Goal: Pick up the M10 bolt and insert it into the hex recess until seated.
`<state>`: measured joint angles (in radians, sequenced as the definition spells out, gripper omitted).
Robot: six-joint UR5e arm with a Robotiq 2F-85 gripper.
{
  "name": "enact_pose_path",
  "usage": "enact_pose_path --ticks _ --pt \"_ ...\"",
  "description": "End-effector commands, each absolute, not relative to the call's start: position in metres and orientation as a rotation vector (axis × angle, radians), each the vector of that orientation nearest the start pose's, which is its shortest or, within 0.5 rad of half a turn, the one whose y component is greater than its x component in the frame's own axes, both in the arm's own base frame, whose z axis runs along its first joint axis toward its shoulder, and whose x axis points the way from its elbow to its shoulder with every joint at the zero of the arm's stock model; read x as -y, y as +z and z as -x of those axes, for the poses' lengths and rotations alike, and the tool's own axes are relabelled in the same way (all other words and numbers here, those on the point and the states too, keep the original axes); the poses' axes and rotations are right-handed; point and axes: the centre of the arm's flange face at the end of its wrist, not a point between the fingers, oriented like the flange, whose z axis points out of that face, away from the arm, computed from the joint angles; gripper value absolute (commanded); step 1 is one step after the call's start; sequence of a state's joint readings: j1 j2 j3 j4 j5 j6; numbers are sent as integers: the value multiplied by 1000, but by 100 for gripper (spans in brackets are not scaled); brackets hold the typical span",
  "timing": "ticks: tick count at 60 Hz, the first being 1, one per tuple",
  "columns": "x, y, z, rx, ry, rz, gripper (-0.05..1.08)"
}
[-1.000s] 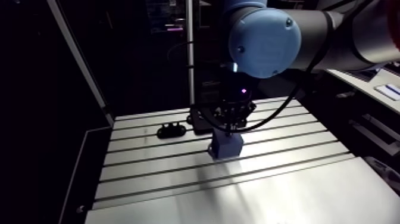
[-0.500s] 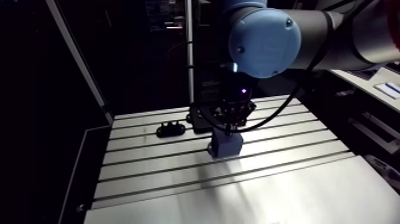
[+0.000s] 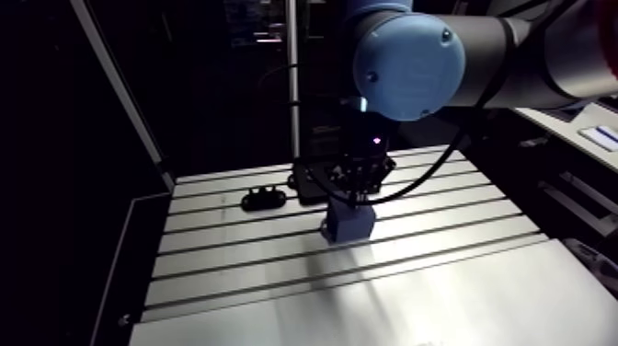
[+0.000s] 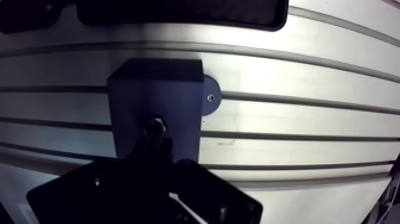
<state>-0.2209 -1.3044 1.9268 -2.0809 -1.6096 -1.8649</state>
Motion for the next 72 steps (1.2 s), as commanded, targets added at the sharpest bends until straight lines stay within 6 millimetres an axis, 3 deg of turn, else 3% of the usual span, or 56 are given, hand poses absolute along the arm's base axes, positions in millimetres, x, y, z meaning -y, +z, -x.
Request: enact_pose_path --ticks 1,72 --pt "13 234 534 -3021 13 116 101" --pt "13 229 532 -3013 10 139 101"
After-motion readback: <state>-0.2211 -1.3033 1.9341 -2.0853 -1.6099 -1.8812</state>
